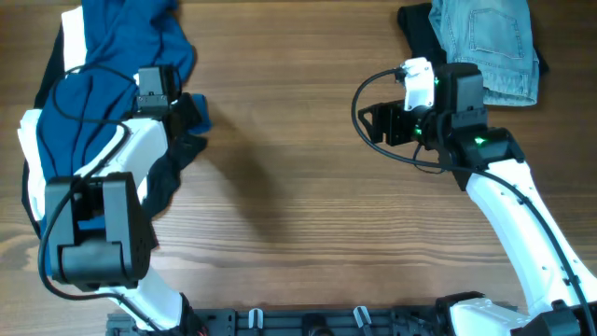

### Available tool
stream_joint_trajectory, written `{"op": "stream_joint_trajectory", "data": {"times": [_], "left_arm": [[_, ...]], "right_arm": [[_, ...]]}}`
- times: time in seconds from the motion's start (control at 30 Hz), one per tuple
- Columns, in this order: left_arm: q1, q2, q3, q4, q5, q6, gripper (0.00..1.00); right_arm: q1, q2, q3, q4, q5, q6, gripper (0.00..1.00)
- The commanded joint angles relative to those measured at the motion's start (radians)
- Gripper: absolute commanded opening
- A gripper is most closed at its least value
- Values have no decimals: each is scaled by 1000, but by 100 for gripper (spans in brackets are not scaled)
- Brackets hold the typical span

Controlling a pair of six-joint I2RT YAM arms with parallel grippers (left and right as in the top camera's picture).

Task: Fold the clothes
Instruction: 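Reach the left gripper into the blue shirt on the clothes pile, then grasp the blue shirt with the left gripper and drag it to table center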

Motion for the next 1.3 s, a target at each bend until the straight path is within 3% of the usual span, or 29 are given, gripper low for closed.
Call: {"op": "stream_joint_trajectory", "data": {"times": [0.0, 0.13, 0.23, 0.4, 0.6, 0.77, 0.97, 1.17, 1.23, 1.27], "left_arm": [[-75, -169, 31, -72, 85, -74, 4], [-226, -349, 38, -112, 126, -160, 4], [-338, -385, 38, -99, 126, -206, 4], [-546, -326, 38, -10, 126, -303, 4], [-760, -171, 38, 240, 126, -439, 4], [-872, -51, 38, 453, 127, -543, 4], [-960, -37, 40, 610, 153, -546, 4], [-1012, -37, 112, 641, 193, -539, 6], [-1012, -38, 128, 634, 201, -491, 34], [-1009, -41, 129, 623, 200, -481, 65]], "right_arm": [[-51, 5, 7, 12, 5, 74, 82], [-122, -9, 9, 11, -53, 97, 81], [-171, -27, 10, 12, -99, 97, 81], [-282, -75, 10, -5, -163, 97, 81], [-394, -120, 10, -48, -170, 95, 82], [-477, -124, 10, -56, -181, 95, 83], [-551, -124, 10, -53, -215, 95, 85], [-558, -124, 10, -42, -214, 101, 89], [-558, -124, 10, -35, -215, 122, 90], [-558, -124, 10, -26, -231, 126, 90]]}}
